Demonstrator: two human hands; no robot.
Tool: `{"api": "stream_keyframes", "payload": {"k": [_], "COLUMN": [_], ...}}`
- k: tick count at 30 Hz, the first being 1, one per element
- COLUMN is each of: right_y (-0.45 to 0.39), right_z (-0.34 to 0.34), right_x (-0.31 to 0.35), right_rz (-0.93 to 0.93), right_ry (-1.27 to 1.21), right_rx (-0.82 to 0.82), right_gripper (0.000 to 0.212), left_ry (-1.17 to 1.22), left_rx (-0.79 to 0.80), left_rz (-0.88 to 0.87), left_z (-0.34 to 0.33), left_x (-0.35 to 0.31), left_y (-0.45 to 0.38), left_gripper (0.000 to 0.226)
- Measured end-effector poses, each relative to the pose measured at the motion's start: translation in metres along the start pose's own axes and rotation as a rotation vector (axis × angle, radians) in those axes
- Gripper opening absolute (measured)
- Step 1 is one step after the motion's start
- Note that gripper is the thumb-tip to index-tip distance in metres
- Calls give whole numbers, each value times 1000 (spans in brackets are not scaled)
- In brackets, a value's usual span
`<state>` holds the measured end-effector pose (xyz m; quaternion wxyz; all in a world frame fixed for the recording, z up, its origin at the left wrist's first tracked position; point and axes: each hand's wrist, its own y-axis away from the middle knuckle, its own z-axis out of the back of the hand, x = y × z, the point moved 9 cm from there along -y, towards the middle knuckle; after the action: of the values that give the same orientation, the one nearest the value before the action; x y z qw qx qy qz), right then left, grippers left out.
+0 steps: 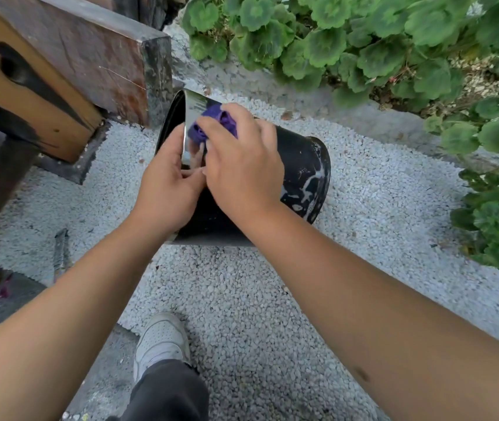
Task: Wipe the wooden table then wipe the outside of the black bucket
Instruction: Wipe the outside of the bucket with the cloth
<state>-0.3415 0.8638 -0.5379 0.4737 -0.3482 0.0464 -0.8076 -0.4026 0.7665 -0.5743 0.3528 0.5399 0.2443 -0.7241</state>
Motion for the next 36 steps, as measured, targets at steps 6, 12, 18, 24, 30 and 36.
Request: {"api": "stream_keyframes", "payload": {"k": [6, 12, 18, 24, 30, 36], "right_y": [8, 17, 15, 3, -12, 3], "right_z": [-12, -12, -11, -8, 12, 1], "right_x": [-58, -117, -130, -149, -44, 5], "right_rz": [-137, -313, -336, -483, -271, -143], "right_ry": [102, 157, 173, -42, -307, -165], "right_rx": [18, 81, 89, 130, -100, -43], "right_gripper": [28, 30, 30, 31, 31, 27], "left_ry": [47, 51, 79, -32, 48, 145], "left_rx": [-21, -34, -43, 75, 17, 42], "left_rz": [7, 17, 2, -108, -133, -195], "left_z": [11, 8, 8, -5, -6, -10], "left_x": [14, 13, 12, 15, 15, 0], "left_y": [5, 6, 16, 29, 28, 28], "left_gripper": [58, 58, 57, 71, 70, 84]}}
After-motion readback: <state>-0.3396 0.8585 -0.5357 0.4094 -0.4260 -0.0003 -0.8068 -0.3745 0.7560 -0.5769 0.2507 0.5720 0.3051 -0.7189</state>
